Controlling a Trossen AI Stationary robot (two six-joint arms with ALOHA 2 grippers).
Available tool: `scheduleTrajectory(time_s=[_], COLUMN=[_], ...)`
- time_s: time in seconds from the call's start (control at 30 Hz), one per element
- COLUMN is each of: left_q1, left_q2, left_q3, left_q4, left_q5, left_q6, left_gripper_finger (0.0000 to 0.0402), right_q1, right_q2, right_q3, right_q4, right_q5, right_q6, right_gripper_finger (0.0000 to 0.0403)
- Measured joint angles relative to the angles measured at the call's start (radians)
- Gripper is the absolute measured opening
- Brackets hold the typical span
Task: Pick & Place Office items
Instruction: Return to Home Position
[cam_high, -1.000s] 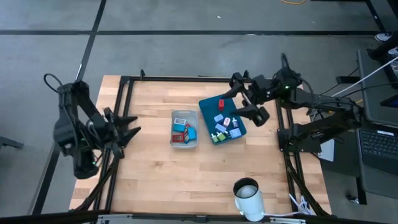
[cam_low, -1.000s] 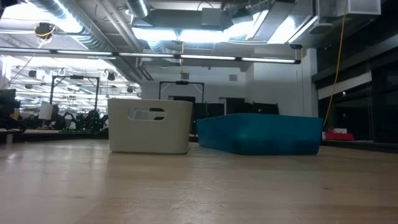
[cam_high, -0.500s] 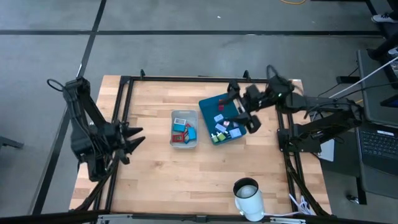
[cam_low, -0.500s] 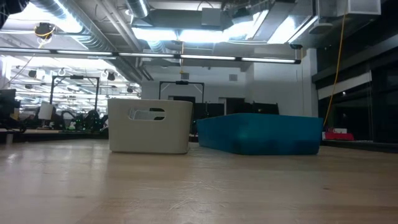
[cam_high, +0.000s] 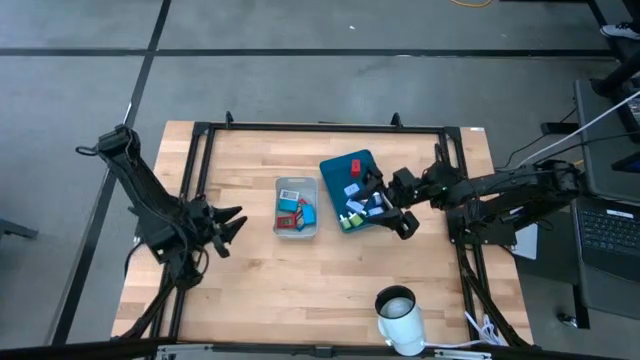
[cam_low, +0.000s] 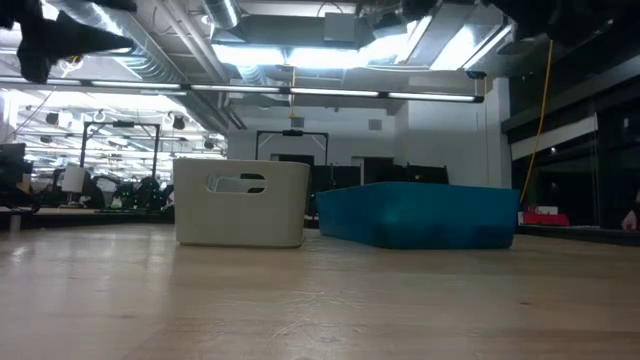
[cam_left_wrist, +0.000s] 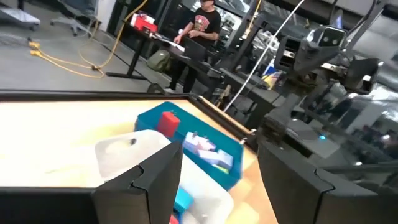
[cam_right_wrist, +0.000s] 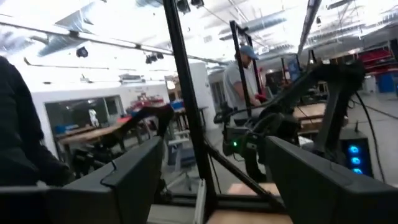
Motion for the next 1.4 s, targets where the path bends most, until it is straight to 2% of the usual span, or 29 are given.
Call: scheduleTrajectory(time_s=[0.13,0.3,0.4,0.5,0.57,0.63,0.77,0.87,0.97,1.07,1.13,1.2,1.3,1.33,1.37,1.4], left_q1=[0.018,0.018,0.001,-0.010,-0.011,-0.010,0.015,0.025,0.006,-0.020,-0.030,-0.013,0.062,0.089,0.114,0.132], left_q2=[0.000,0.006,0.026,0.060,0.075,0.084,0.088,0.076,0.073,0.071,0.067,0.063,0.062,0.059,0.051,0.038], left_q3=[-0.020,-0.049,-0.068,-0.079,-0.066,-0.032,0.026,0.056,0.095,0.140,0.169,0.183,0.176,0.175,0.176,0.175], left_q4=[0.005,0.087,0.210,0.292,0.325,0.369,0.394,0.394,0.401,0.516,0.717,1.048,1.566,1.656,1.687,1.662], left_q5=[-0.001,-0.001,-0.001,-0.001,0.000,0.000,0.002,0.003,0.049,0.151,0.252,0.429,0.855,0.966,1.021,1.013], left_q6=[0.001,-0.022,0.036,0.070,0.102,0.198,0.402,0.478,0.548,0.716,0.961,1.315,1.807,1.900,1.951,1.973], left_gripper_finger=[0.0208,0.0209,0.0208,0.0209,0.0209,0.0208,0.0208,0.0210,0.0208,0.0208,0.0209,0.0209,0.0208,0.0207,0.0207,0.0208], right_q1=[-0.037,-0.061,-0.037,-0.018,-0.013,-0.012,-0.012,-0.009,-0.008,-0.008,-0.004,0.007,0.037,0.049,0.060,0.071], right_q2=[0.001,0.001,0.001,0.001,0.001,-0.001,-0.020,-0.034,-0.062,-0.112,-0.147,-0.180,-0.232,-0.249,-0.267,-0.282], right_q3=[-0.064,-0.167,-0.218,-0.239,-0.224,-0.186,-0.076,0.031,0.141,0.242,0.299,0.354,0.438,0.466,0.495,0.525], right_q4=[0.006,0.207,0.303,0.299,0.299,0.294,0.086,-0.112,-0.335,-0.595,-0.737,-0.825,-0.932,-0.995,-1.074,-1.156], right_q5=[0.001,-0.068,-0.057,-0.027,-0.034,-0.078,-0.144,-0.143,-0.124,-0.064,-0.010,0.038,0.112,0.142,0.180,0.215], right_q6=[0.046,0.167,0.174,0.177,0.216,0.241,0.228,0.154,0.062,-0.025,-0.064,-0.100,-0.151,-0.157,-0.157,-0.157], right_gripper_finger=[0.0288,0.0288,0.0288,0.0288,0.0288,0.0288,0.0288,0.0288,0.0288,0.0288,0.0288,0.0288,0.0288,0.0288,0.0288,0.0288])
